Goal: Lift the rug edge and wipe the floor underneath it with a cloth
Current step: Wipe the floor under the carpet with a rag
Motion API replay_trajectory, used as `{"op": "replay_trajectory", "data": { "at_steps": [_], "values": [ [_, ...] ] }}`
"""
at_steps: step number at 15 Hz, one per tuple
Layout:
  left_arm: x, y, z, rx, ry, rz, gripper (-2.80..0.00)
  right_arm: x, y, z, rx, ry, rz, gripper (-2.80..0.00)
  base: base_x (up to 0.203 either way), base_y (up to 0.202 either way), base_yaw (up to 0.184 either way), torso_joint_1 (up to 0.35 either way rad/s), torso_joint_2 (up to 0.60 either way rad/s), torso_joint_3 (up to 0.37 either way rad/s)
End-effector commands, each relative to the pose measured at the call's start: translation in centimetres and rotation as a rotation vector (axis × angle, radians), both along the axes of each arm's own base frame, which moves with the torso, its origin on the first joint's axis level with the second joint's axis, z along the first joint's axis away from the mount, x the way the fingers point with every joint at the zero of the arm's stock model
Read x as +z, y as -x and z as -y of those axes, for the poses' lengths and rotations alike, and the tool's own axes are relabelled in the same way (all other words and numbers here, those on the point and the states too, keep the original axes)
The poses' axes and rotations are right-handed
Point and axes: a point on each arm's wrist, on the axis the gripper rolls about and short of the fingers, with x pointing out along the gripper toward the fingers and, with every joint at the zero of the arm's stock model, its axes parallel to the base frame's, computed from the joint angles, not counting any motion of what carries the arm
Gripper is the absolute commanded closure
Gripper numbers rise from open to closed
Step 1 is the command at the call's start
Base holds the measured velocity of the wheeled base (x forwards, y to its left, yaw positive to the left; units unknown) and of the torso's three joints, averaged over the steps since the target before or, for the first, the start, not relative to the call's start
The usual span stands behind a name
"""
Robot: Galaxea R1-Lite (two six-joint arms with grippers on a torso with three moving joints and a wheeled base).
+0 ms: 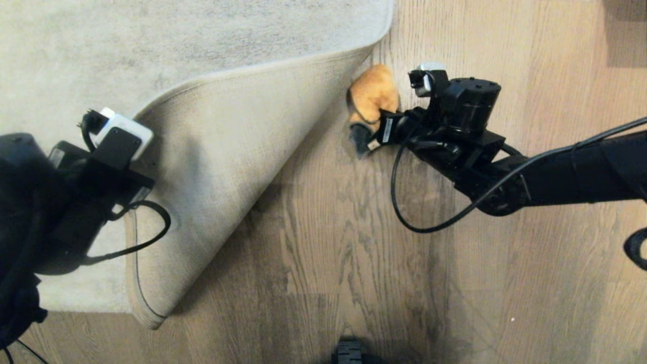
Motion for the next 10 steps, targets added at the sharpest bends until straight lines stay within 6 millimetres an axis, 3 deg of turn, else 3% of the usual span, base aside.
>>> {"op": "replay_trajectory", "data": {
  "at_steps": [1,4,7,10],
  "values": [
    [0.1,0.1,0.0,0.003,-0.003,0.006,0.0,-0.3,3.3,-0.1,0.049,0.015,-0.035,0.0,0.0,0.0,0.0,0.0,0.0,0.0],
    [-0.5,0.7,-0.1,0.003,-0.006,-0.017,0.0,-2.5,8.6,-2.7,0.183,0.062,-0.112,0.0,0.0,0.0,0.0,0.0,0.0,0.0],
    [-0.5,0.7,-0.1,0.003,-0.006,-0.017,0.0,-5.8,13.7,-6.0,0.343,0.111,-0.169,0.0,0.0,0.0,0.0,0.0,0.0,0.0],
    [-0.6,0.7,-0.1,0.004,-0.006,-0.021,0.0,-9.9,15.1,-8.6,0.418,0.138,-0.196,0.0,0.0,0.0,0.0,0.0,0.0,0.0]
  ]
}}
